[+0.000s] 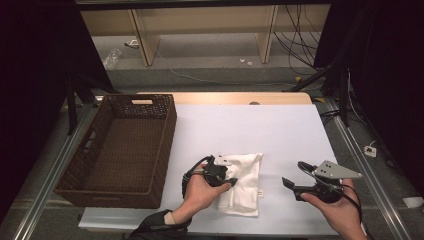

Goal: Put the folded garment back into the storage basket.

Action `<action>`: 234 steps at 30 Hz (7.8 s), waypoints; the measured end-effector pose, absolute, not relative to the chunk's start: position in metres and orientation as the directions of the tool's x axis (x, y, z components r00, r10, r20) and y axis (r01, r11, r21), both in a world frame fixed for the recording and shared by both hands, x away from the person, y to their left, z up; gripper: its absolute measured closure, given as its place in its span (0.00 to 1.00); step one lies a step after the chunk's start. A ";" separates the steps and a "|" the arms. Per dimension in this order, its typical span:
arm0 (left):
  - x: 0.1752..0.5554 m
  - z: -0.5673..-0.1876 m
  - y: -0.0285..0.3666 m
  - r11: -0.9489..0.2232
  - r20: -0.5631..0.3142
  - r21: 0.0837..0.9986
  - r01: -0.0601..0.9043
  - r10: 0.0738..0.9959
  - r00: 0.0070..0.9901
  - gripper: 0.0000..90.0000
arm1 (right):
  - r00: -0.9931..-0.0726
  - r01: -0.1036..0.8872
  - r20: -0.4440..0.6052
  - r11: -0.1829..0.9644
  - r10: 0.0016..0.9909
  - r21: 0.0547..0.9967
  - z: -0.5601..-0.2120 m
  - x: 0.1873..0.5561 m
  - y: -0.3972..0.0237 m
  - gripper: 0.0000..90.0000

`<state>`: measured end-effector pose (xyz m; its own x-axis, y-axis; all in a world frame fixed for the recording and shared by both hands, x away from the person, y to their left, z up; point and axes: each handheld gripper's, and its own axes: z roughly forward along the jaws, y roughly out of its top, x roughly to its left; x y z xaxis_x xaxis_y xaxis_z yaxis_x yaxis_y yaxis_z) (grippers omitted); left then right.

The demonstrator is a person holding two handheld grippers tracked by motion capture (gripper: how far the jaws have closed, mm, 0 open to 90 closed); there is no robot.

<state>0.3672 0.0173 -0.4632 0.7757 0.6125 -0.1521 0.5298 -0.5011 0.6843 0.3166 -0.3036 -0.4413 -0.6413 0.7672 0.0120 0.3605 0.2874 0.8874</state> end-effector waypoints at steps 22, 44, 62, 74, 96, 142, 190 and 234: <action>0.365 -0.450 0.025 -0.530 -0.113 0.682 0.503 0.603 0.789 0.82 | -0.650 0.370 0.022 0.291 0.760 0.882 -0.445 0.317 -0.302 0.22; 0.369 -0.436 0.034 -0.500 -0.131 0.686 0.529 0.630 0.765 0.82 | -0.652 0.375 0.019 0.301 0.758 0.877 -0.444 0.317 -0.301 0.22; 0.369 -0.428 0.043 -0.457 -0.090 0.750 0.478 0.646 0.758 0.83 | -0.649 0.369 0.024 0.287 0.760 0.884 -0.445 0.317 -0.302 0.22; 0.367 -0.420 0.047 -0.397 -0.037 0.821 0.411 0.681 0.731 0.83 | -0.643 0.372 0.027 0.281 0.765 0.885 -0.445 0.317 -0.302 0.22; 0.368 -0.402 0.059 -0.321 -0.032 0.872 0.368 0.715 0.699 0.83 | -0.641 0.365 0.022 0.280 0.767 0.888 -0.444 0.317 -0.303 0.22; 0.373 -0.372 0.094 -0.233 -0.030 0.912 0.337 0.781 0.623 0.82 | -0.641 0.374 0.031 0.276 0.767 0.886 -0.445 0.317 -0.302 0.22; 0.377 -0.355 0.122 -0.171 -0.048 0.928 0.331 0.826 0.562 0.82 | -0.642 0.372 0.023 0.285 0.766 0.883 -0.445 0.317 -0.302 0.21; 0.376 -0.350 0.131 -0.125 -0.043 0.952 0.280 0.850 0.525 0.82 | -0.642 0.372 0.023 0.286 0.766 0.883 -0.445 0.317 -0.302 0.21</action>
<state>0.3762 0.1306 -0.3501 0.5246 0.8503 -0.0426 0.2802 -0.1252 0.9518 0.3168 -0.3019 -0.4452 -0.6425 0.7660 0.0227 0.3722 0.2861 0.8830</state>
